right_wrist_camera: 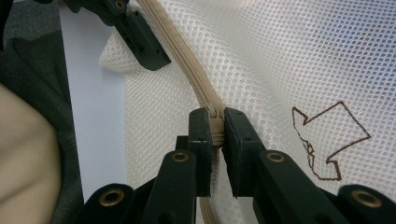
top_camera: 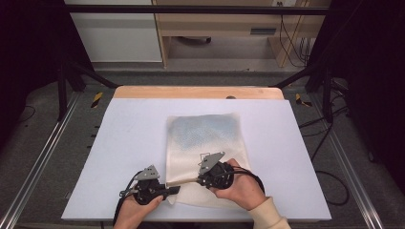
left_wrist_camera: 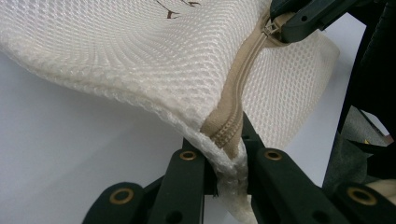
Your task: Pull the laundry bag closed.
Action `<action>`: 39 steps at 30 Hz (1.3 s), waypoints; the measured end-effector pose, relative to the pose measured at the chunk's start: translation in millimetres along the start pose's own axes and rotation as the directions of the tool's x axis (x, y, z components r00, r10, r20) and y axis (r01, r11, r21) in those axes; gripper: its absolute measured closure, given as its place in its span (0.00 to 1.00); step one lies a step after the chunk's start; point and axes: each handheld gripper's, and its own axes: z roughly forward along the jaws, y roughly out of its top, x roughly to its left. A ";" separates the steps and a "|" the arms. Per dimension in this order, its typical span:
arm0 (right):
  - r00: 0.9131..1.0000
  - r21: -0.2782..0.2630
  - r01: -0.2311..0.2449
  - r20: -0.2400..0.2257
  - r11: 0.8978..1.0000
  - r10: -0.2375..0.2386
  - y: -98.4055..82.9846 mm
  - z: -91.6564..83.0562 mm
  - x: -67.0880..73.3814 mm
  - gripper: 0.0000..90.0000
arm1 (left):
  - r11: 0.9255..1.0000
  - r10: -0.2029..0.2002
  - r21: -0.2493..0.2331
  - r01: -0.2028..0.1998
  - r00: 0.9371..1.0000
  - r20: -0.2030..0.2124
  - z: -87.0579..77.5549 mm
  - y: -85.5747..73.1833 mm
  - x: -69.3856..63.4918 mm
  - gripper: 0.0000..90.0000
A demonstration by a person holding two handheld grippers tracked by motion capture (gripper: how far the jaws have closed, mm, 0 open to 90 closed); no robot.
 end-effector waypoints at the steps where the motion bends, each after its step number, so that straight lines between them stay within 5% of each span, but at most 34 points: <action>1: 1.000 0.001 -0.002 0.001 1.000 0.002 -0.3 -0.1 0.1 0.91 | 1.000 0.000 0.000 0.000 1.000 0.001 0.3 0.1 -0.2 0.93; 39: 0.999 -0.014 -0.034 0.017 0.999 0.034 -13.1 -10.2 -2.8 0.91 | 1.000 0.017 -0.008 -0.017 1.000 -0.011 -1.5 2.3 -2.7 0.94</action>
